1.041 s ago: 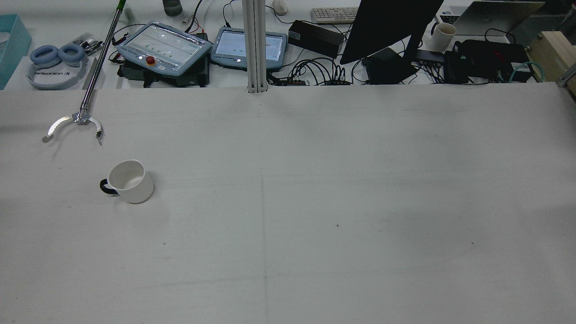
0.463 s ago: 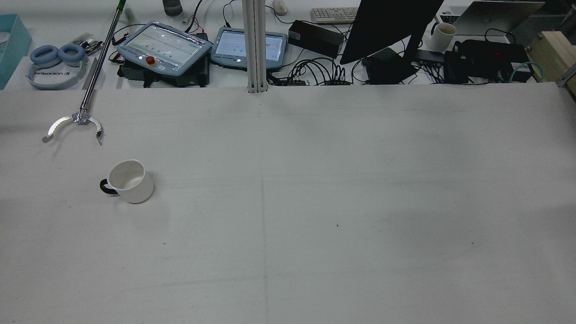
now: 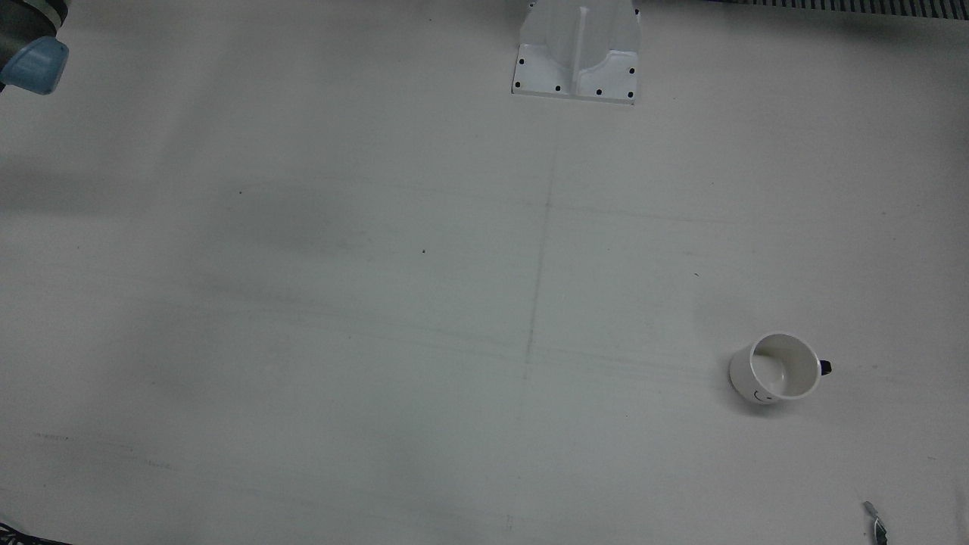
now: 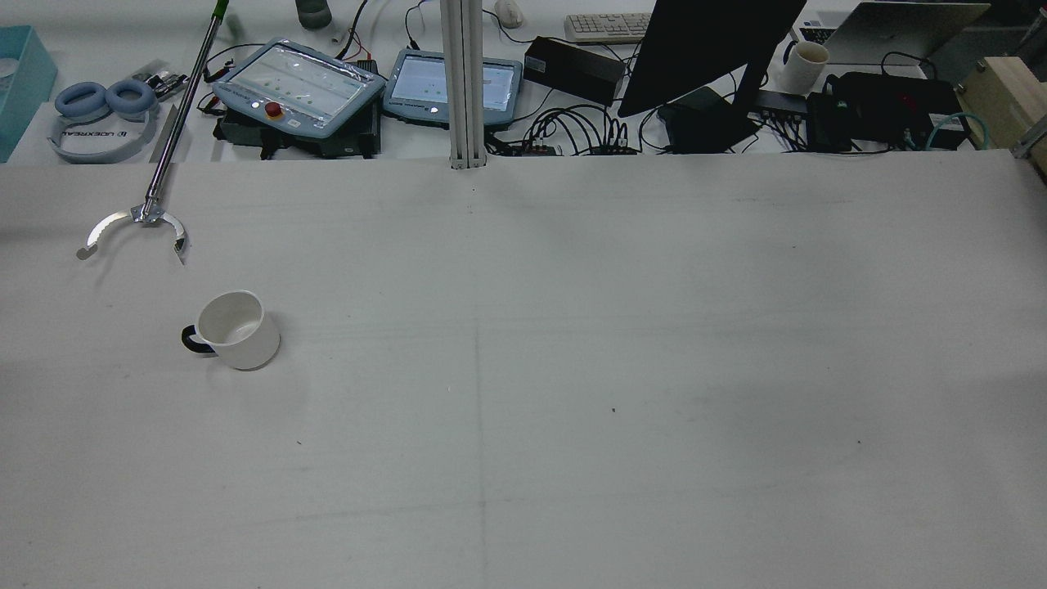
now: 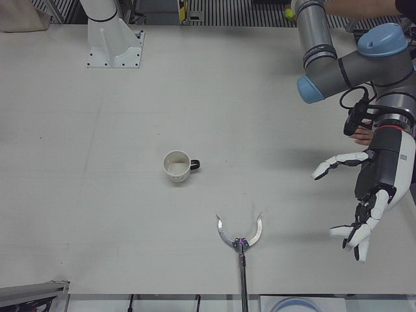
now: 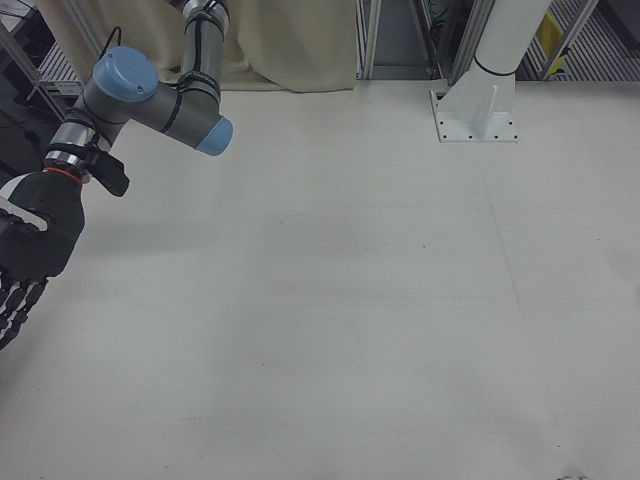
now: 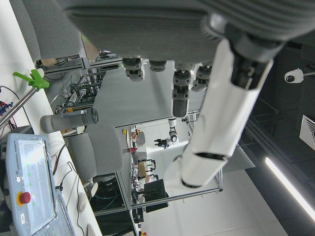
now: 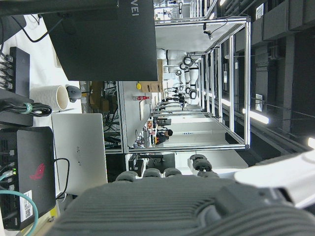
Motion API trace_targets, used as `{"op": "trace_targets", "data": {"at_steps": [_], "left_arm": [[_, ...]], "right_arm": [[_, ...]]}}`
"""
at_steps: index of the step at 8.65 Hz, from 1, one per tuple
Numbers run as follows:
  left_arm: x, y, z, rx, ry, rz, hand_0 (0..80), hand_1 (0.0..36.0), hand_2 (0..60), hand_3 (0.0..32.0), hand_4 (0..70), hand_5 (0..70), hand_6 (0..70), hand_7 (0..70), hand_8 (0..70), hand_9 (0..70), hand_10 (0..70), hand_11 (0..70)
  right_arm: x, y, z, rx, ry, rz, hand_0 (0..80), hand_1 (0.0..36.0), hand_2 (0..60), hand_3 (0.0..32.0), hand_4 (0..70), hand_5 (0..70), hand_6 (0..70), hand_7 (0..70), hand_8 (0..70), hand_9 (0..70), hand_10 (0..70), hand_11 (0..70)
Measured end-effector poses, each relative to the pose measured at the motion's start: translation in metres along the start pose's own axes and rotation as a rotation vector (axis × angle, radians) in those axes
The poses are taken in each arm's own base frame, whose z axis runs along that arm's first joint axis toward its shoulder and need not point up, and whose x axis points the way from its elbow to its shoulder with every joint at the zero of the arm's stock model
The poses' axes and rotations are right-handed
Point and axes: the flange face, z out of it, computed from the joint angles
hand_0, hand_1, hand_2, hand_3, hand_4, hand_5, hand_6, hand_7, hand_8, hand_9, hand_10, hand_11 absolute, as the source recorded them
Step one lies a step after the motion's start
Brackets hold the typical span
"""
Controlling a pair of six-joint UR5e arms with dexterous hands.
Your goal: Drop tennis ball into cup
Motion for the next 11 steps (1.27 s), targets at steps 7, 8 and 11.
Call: {"op": "trace_targets", "data": {"at_steps": [7, 8, 11], "left_arm": [[-0.009, -0.003, 0.0, 0.022, -0.024, -0.027, 80.0, 36.0, 0.0, 0.0, 0.0, 14.7, 0.6, 13.5, 0.0, 1.3, 7.3, 16.6], [-0.007, -0.005, -0.003, 0.033, -0.023, -0.031, 80.0, 36.0, 0.0, 0.0, 0.0, 16.1, 4.0, 11.5, 0.2, 0.9, 7.3, 16.6], [-0.003, -0.011, -0.009, 0.063, -0.016, -0.036, 80.0, 36.0, 0.0, 0.0, 0.8, 14.9, 1.4, 14.6, 0.0, 1.5, 7.6, 17.1]], "right_arm": [[0.0, 0.001, 0.0, -0.001, 0.001, 0.0, 0.0, 0.0, 0.0, 0.0, 0.0, 0.0, 0.0, 0.0, 0.0, 0.0, 0.0, 0.0], [0.0, 0.001, 0.0, -0.002, 0.001, 0.0, 0.0, 0.0, 0.0, 0.0, 0.0, 0.0, 0.0, 0.0, 0.0, 0.0, 0.0, 0.0], [0.0, 0.001, 0.0, -0.002, 0.001, 0.0, 0.0, 0.0, 0.0, 0.0, 0.0, 0.0, 0.0, 0.0, 0.0, 0.0, 0.0, 0.0]]}}
